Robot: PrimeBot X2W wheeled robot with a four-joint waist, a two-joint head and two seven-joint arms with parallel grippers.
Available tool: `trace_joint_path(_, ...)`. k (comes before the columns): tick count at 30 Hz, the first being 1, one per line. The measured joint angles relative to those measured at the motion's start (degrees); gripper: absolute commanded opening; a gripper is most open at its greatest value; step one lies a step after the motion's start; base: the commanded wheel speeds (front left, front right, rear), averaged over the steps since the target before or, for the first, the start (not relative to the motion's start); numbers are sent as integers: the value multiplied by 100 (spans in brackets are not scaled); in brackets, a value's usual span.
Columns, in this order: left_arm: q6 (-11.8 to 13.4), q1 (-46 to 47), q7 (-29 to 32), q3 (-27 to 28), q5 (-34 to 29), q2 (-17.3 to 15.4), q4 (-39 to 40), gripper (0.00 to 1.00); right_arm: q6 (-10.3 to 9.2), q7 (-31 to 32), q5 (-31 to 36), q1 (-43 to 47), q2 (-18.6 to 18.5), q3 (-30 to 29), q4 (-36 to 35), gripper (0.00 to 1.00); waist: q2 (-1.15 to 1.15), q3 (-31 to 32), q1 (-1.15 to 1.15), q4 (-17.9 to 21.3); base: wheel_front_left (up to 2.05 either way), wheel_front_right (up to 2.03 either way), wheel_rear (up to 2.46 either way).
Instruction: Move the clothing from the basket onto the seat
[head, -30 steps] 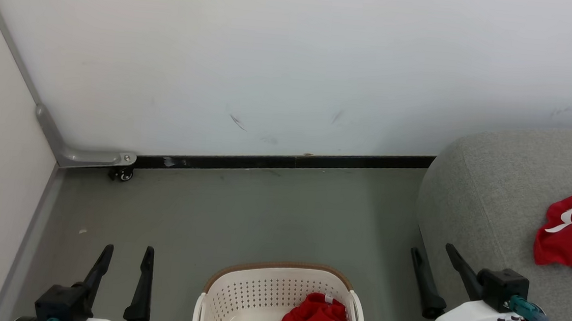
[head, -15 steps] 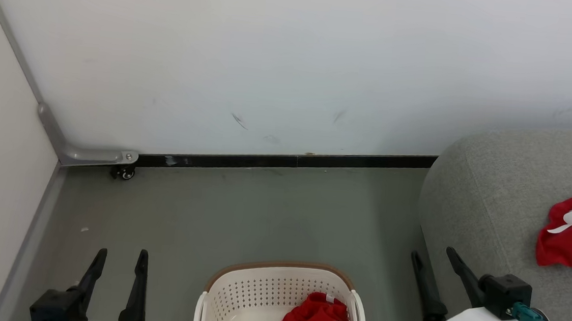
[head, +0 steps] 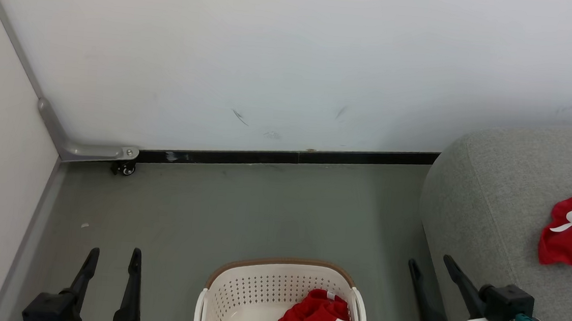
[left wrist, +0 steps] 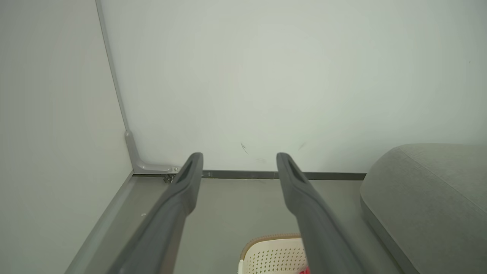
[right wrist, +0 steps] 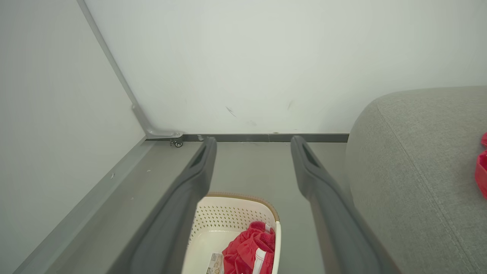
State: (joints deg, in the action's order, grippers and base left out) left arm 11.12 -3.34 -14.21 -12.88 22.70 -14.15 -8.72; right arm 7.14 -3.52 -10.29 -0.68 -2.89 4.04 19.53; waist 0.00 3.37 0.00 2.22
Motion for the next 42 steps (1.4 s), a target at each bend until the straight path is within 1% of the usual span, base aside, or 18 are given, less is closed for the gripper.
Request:
trace_joint_path(21, -14, -33, 0, 47, -145, 114, 130, 100, 0, 229, -7, 220, 10, -11, -512, 100, 0, -85, 0, 60, 0, 0, 0)
trace_joint_path(29, -65, -98, 0, 49, -181, 144, 133, 100, 0, 261, -32, 331, 12, -4, -661, 100, 0, -124, 0, 79, 0, 0, 0)
trace_joint_path(32, -124, -105, 0, 1, -249, 141, 127, 100, 0, 287, -32, 332, 13, -4, -727, 100, 0, -144, 0, 94, 0, 0, 0)
trace_joint_path(34, -201, -105, 0, -84, -296, 138, 113, 100, 0, 301, -31, 332, 14, -14, -782, 100, 0, -161, 0, 109, 0, 0, 0)
trace_joint_path(36, -222, -105, 0, -197, -348, 142, 98, 100, 0, 301, -30, 334, 15, -41, -809, 100, 0, -178, 0, 125, 0, 0, 0)
trace_joint_path(42, -415, -91, 0, -438, -414, 135, -29, 100, 0, 302, -4, 438, 21, -179, -872, 100, 0, -227, 0, 183, 0, 0, 0)
